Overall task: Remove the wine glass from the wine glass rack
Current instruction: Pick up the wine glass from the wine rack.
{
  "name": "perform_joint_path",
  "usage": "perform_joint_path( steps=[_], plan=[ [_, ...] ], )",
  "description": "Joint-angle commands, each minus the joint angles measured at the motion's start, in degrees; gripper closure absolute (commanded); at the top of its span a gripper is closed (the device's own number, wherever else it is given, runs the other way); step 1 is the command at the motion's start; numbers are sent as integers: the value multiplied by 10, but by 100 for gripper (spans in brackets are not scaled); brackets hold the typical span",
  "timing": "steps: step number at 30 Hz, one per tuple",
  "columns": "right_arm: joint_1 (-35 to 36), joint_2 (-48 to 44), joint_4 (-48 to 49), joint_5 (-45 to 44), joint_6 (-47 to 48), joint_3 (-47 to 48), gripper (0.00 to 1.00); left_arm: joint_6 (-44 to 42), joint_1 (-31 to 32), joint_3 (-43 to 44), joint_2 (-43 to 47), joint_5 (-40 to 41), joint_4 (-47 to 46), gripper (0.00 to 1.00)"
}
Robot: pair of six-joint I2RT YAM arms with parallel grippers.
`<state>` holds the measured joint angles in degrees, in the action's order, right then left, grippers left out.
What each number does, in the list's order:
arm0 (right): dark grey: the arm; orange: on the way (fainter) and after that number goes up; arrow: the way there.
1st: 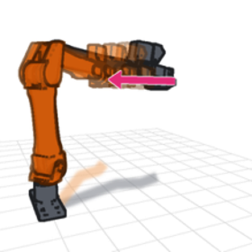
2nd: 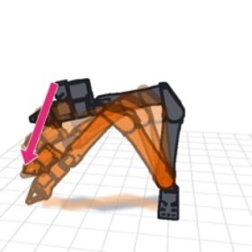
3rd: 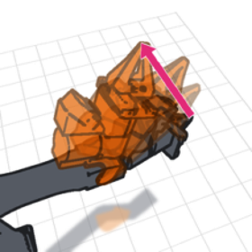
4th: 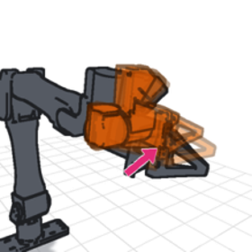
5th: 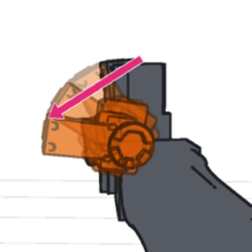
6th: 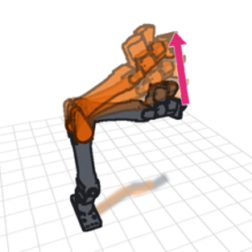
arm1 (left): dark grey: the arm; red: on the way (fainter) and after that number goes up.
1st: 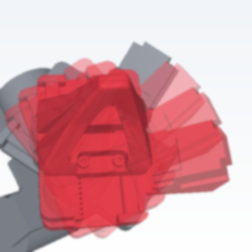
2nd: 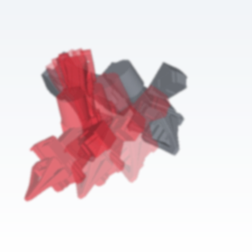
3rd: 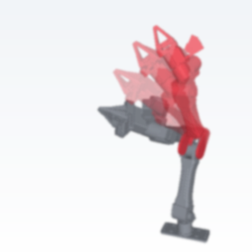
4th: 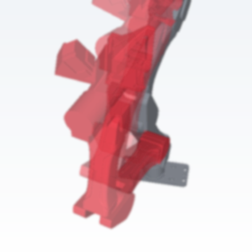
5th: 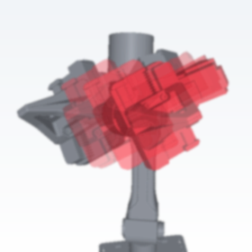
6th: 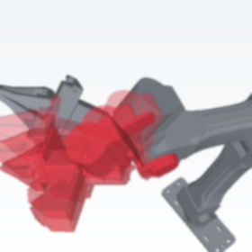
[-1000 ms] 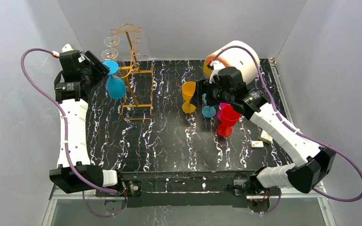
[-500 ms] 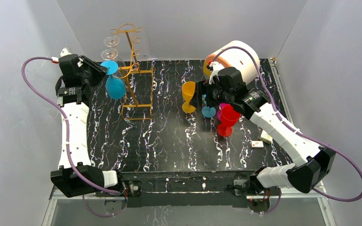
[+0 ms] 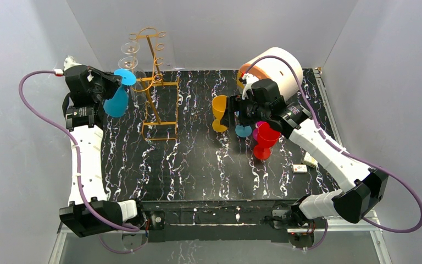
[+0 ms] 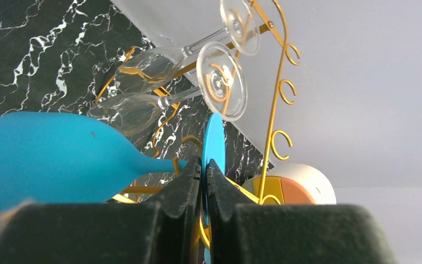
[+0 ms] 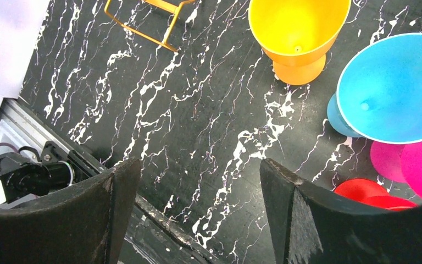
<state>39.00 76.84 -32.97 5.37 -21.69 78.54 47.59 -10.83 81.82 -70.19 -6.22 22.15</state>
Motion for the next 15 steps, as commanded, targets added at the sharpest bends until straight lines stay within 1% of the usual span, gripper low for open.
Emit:
perform_joint_path(
  steps=[1, 8, 15],
  plan=[
    [-2, -1, 8, 8, -5, 25, 12, -13, -3, -8, 11, -8, 0, 100],
    [-2, 0, 7, 7, -4, 29, 12, -31, -4, -5, 13, -23, -3, 100],
    [-2, -2, 4, 6, -5, 29, 12, -19, -4, 9, 16, -6, -5, 100]
  ],
)
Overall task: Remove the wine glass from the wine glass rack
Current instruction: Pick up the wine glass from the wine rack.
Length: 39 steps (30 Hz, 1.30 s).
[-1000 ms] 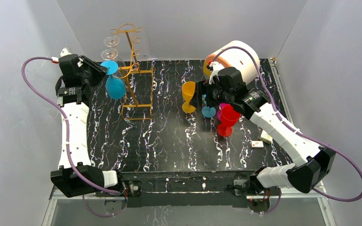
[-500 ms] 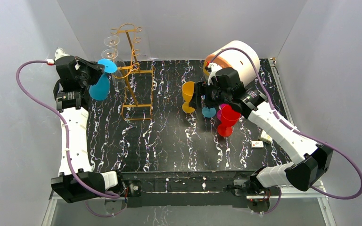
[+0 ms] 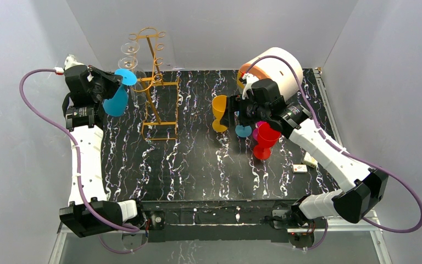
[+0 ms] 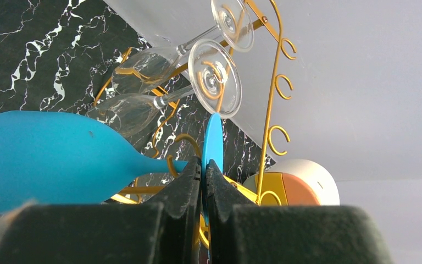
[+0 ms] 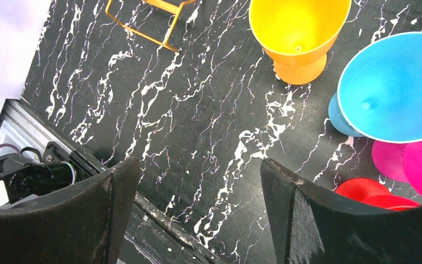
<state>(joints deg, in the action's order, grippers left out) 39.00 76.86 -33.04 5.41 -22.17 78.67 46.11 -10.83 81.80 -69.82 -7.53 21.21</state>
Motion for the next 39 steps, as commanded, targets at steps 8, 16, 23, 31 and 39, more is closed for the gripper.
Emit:
perform_joint_path(
  steps=[8, 16, 23, 31, 39],
  plan=[
    [-2, -6, 3, 3, 4, 25, 12, -26, -4, 44, 0, 47, -17, 100],
    [-2, -11, 3, -3, 5, 21, 11, -32, -4, 49, 4, 56, -6, 100],
    [-2, -12, 3, -4, 5, 21, 11, -28, -4, 47, 3, 29, -24, 100],
    [-2, -12, 2, -4, 4, 22, 11, 26, -4, 11, 8, -20, -72, 100],
    [-2, -10, -1, -5, 5, 24, 11, 55, -3, -12, 18, 0, -78, 100]
  ],
)
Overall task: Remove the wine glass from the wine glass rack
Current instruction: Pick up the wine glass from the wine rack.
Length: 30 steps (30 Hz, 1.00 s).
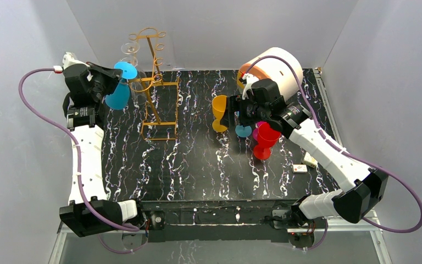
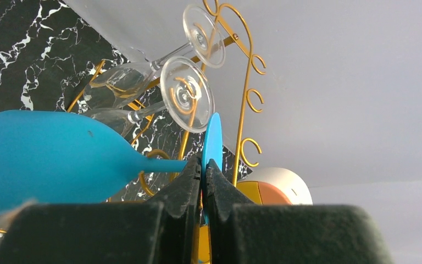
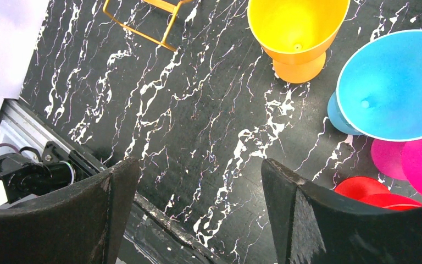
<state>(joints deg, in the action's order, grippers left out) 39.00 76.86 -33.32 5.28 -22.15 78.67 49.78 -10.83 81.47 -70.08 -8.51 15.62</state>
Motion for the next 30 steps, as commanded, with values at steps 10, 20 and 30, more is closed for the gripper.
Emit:
perform_joint_path(
  steps=[10, 20, 30],
  plan=[
    [-2, -14, 1, -6, 3, 23, 11, -32, -4, 22, 21, 57, 13, 100],
    [-2, -18, 0, -5, 2, 22, 11, -75, -4, 36, 25, 77, 36, 100],
    [-2, -2, -7, 3, -14, 44, 11, -175, -2, 143, 31, 184, 113, 100]
  ],
)
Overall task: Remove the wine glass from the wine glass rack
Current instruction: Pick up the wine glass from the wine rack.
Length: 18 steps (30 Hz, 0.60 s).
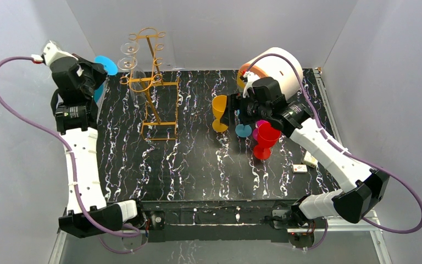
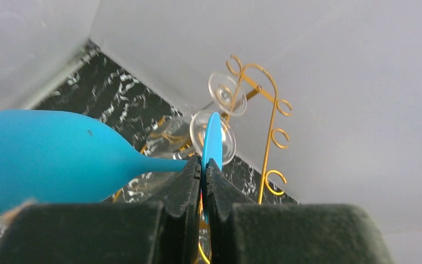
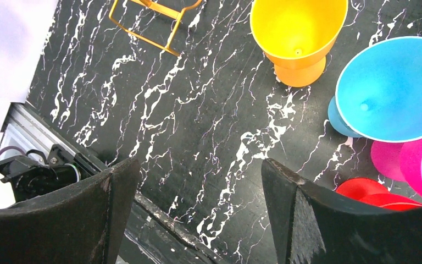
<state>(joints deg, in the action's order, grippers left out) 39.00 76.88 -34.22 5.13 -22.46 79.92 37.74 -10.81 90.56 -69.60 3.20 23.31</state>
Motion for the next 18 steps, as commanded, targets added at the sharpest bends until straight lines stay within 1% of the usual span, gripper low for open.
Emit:
perform_joint_path(
  steps=[1, 4, 7, 9, 12, 14, 18],
  plan=[
    [-2, -8, 4, 4, -14, 27, 11, -61, -1, 54, 29, 80, 45, 100],
    [-2, -28, 17, 5, -18, 8, 11, -73, 8, 43, 45, 128, 75, 100],
    [-2, -50, 25, 2, -17, -4, 11, -72, 22, 1, 75, 185, 105, 100],
    [-2, -64, 28, 3, -21, -12, 10, -61, 29, -37, 107, 215, 122, 100],
    [-2, -74, 25, 10, -27, -20, 10, -45, 41, -69, 146, 250, 143, 100],
    [-2, -78, 20, 15, -29, -21, 10, -38, 49, -84, 168, 256, 150, 100],
    [-2, -85, 13, 21, -29, -21, 10, -33, 63, -116, 214, 213, 151, 100]
  ],
)
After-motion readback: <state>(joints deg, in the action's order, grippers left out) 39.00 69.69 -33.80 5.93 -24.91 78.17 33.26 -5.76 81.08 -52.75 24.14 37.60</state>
